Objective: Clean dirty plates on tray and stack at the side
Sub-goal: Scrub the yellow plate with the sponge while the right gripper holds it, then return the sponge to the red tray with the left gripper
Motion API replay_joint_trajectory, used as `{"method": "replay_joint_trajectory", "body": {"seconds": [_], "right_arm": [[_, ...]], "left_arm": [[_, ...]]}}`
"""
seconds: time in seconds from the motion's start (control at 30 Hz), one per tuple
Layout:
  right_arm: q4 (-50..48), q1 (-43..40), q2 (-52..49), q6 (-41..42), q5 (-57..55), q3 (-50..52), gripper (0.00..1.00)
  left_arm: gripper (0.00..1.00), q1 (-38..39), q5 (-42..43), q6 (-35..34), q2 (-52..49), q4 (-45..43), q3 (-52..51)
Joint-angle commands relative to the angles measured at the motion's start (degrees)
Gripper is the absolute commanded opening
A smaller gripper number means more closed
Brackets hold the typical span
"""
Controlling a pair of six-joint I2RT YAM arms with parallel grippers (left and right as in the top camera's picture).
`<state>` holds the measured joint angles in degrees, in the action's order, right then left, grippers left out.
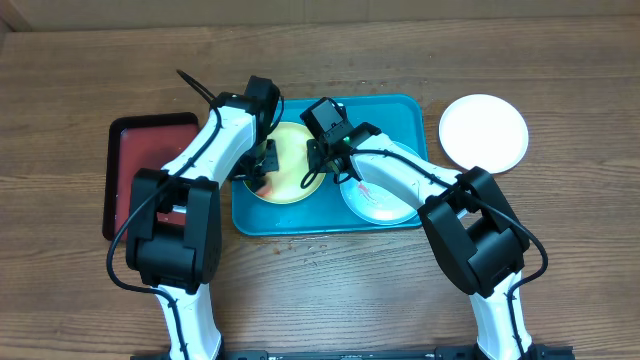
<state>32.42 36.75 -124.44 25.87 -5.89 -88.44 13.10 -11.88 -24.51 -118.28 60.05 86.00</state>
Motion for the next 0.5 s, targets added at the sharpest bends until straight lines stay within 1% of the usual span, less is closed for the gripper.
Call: {"method": "replay_joint_trajectory", "body": {"seconds": [0.0, 0.07, 0.17, 0.33, 0.47], "right_arm": [[0.6, -0.5, 0.0, -0.4, -1.6, 0.4, 0.06], [0.5, -0.5, 0.0, -0.4, -1.6, 0.4, 0.06], [0.5, -0.5, 0.0, -0.4, -1.6, 0.4, 0.06], [0.9, -0.5, 0.0, -0.4, -1.6, 0.4, 0.06], [0.9, -0.5, 0.0, -0.4, -1.6, 0.4, 0.06]], "left_arm": [[0.04, -0.4, -9.3, -2.9, 1.9, 3.4, 4.0], [0.04, -0.4, -9.2, -5.1, 3.3, 5.9, 7.3], [0.04, -0.4, -9.1, -6.2, 6.4, 7.6, 11.3], [0.04, -1.3, -9.3, -5.7, 13.1, 7.3, 13.5], [0.04, -4.8, -9.9, -4.1, 16.3, 7.7, 13.5]]}}
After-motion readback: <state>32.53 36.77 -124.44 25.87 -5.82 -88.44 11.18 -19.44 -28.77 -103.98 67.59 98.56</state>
